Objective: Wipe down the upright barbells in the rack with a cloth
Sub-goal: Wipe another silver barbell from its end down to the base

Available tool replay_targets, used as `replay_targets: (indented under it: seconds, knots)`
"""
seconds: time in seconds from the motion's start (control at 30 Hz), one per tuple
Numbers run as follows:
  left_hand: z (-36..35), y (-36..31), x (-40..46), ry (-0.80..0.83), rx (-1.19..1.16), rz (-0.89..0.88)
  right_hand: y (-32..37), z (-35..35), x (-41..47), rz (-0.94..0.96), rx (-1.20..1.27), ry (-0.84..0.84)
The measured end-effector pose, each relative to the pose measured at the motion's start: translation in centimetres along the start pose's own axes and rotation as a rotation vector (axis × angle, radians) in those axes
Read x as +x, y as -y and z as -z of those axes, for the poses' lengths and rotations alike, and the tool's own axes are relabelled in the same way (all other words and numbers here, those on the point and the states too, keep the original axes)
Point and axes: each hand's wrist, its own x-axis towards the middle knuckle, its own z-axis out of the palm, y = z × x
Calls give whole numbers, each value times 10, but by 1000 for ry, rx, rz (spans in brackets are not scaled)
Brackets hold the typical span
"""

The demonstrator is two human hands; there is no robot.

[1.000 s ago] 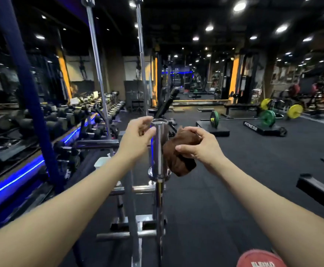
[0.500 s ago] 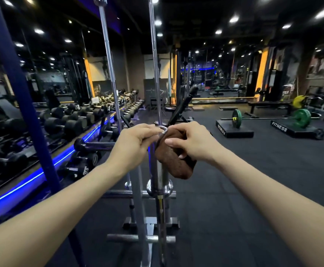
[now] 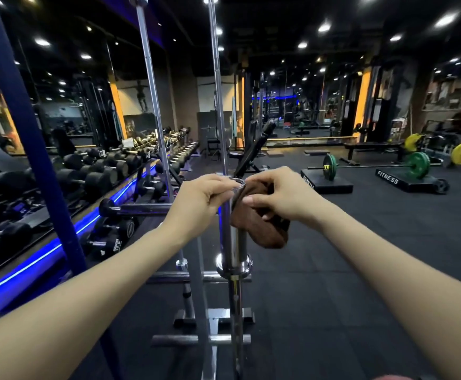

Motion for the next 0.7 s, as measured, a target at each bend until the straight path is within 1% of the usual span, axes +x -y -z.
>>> replay_targets:
  seconds: [0.1, 0.2, 0.27, 0.37, 0.47, 0.53, 0.6, 0.7]
  knots:
    - [-3, 3, 0, -30, -14, 16, -13, -11, -2, -55, -9, 14]
    - [0, 9, -1, -36, -27, 38, -42, -42, -11, -193, -90, 105]
    - [4, 10, -3, -16, -52, 33, -49, -51, -16, -245, -94, 135]
    - [8, 9, -5, 17, -91, 14, -34, -39, -16, -217, -73, 136]
    - [7, 11, -6, 32, -115, 5, -5, -15, -9, -131, 64, 42]
    - [4, 12, -6, 32, -130, 16, 2, -7, -5, -94, 104, 0]
    - [1, 11, -5, 20, -135, 38, -9, -16, -5, -119, 97, 6]
    - [1, 16, -3, -12, -134, 72, -41, -49, -16, -251, -43, 114]
